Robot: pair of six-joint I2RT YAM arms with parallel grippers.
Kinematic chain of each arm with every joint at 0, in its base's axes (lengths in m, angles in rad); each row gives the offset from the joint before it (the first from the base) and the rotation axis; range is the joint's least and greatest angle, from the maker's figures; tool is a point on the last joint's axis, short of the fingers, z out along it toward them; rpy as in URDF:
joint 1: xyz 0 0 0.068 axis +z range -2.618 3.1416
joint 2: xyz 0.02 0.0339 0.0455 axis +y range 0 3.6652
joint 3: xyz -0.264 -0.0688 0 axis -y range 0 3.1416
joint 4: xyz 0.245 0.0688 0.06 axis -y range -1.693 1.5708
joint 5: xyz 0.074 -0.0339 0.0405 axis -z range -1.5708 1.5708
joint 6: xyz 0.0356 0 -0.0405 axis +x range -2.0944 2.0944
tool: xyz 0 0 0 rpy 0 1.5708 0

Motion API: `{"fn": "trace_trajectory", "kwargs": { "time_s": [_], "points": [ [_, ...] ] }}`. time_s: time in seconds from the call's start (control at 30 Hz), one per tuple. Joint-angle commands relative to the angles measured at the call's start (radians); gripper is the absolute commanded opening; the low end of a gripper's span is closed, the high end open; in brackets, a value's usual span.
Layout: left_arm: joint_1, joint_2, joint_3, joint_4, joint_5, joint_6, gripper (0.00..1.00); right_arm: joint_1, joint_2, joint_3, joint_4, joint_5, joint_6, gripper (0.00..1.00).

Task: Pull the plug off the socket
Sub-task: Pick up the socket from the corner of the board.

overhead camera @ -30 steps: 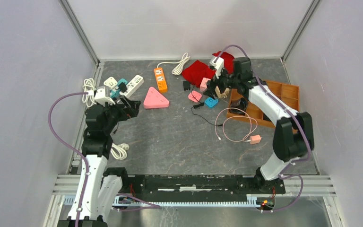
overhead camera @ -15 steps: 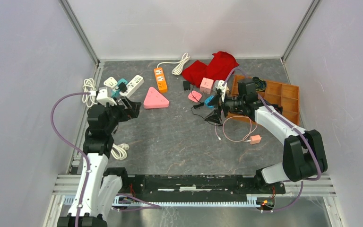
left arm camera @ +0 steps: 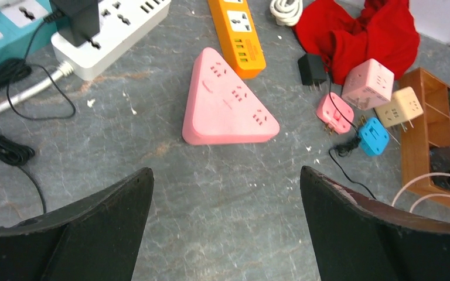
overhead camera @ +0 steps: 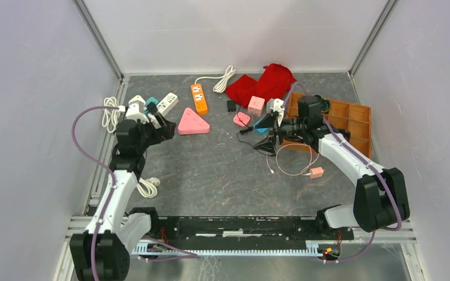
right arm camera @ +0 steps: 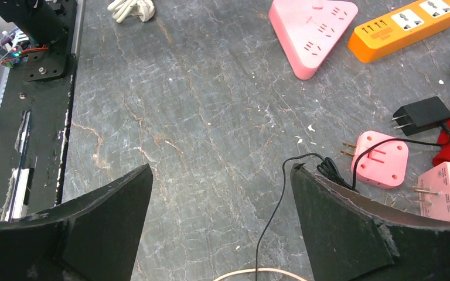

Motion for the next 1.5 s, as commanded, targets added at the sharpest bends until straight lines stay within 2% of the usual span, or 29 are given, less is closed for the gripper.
{"fn": "trace_trajectory", "kwargs": {
  "time_s": [0.0,0.13,0.37,0.57,0.73,1.1,1.47],
  "points": [
    [-0.002,0.126,0.130,0.068,-0.068,0.087,1.00,0.001,-0.025,-0.007,0.020,-0.033,-0.026,0.94],
    [0.000,0.281,0.224,0.069,-0.139,0.156,1.00,0.001,-0.033,-0.007,0.013,-0.033,-0.037,0.94],
    [0.000,0.568,0.460,-0.042,-0.191,0.351,1.00,0.001,-0.053,-0.005,-0.001,-0.025,-0.061,0.94],
    [0.000,0.784,0.616,-0.139,-0.276,0.618,1.00,0.001,-0.057,-0.002,-0.014,-0.021,-0.079,0.94],
    [0.006,0.935,0.738,-0.236,-0.341,0.752,0.98,0.001,-0.053,0.002,-0.025,-0.018,-0.094,0.94],
    [0.060,1.106,0.942,-0.324,-0.322,0.841,0.77,0.001,-0.006,0.026,-0.078,-0.004,-0.147,0.94],
    [0.123,1.159,1.024,-0.375,-0.073,0.832,0.58,0.002,0.034,0.034,-0.096,0.014,-0.162,0.94]
  ]
}}
